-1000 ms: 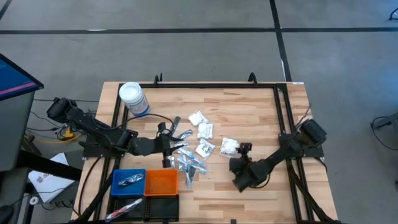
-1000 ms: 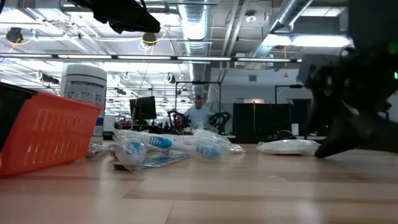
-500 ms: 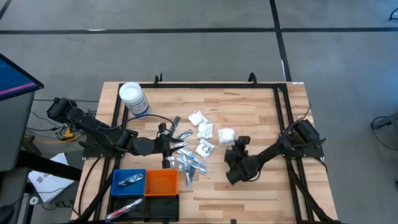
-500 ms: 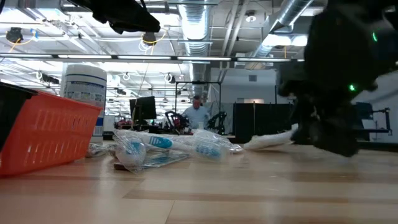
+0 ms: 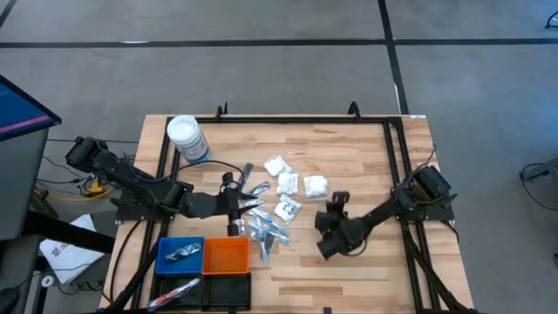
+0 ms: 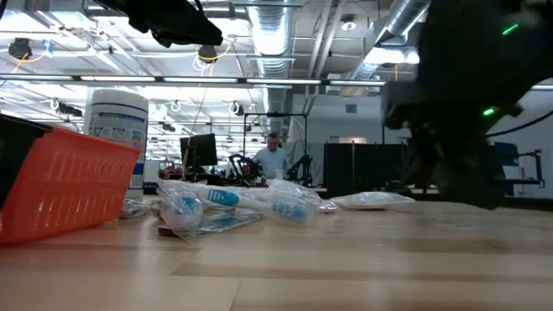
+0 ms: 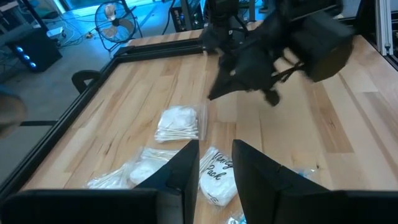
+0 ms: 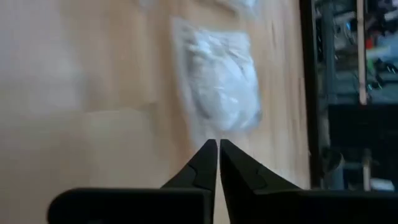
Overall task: Pick & Place Travel size toiletries
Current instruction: Put the right cotton pack into the right black basket
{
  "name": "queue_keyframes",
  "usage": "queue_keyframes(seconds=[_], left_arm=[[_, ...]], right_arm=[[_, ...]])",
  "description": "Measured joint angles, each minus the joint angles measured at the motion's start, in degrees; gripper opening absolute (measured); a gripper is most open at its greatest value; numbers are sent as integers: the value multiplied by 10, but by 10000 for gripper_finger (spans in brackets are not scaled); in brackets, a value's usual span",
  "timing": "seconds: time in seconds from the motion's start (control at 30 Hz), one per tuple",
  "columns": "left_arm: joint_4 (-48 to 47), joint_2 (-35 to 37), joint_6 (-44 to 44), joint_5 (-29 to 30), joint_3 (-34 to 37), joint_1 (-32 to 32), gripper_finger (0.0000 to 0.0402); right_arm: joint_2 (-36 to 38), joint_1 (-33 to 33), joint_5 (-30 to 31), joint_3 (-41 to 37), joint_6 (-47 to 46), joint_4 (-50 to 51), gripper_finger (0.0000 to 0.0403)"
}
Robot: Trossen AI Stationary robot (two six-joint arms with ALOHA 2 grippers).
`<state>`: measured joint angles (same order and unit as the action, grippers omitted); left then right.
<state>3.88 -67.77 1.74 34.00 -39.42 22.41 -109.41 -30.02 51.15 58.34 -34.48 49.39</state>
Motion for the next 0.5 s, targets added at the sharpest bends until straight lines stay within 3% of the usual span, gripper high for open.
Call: queue_keyframes(seconds=[0.2,0.33,0.5], left_arm=[[0,0,0,0,0,0,90],[0,0,0,0,0,0,90],[1,0,-1,0,0,0,90]], right_arm=[[8,-53,-15,-23,-8,-98,45],[12,-40,-32,-26,-38,-98,73],[12,-8,-63,-26,-12,-95,122]])
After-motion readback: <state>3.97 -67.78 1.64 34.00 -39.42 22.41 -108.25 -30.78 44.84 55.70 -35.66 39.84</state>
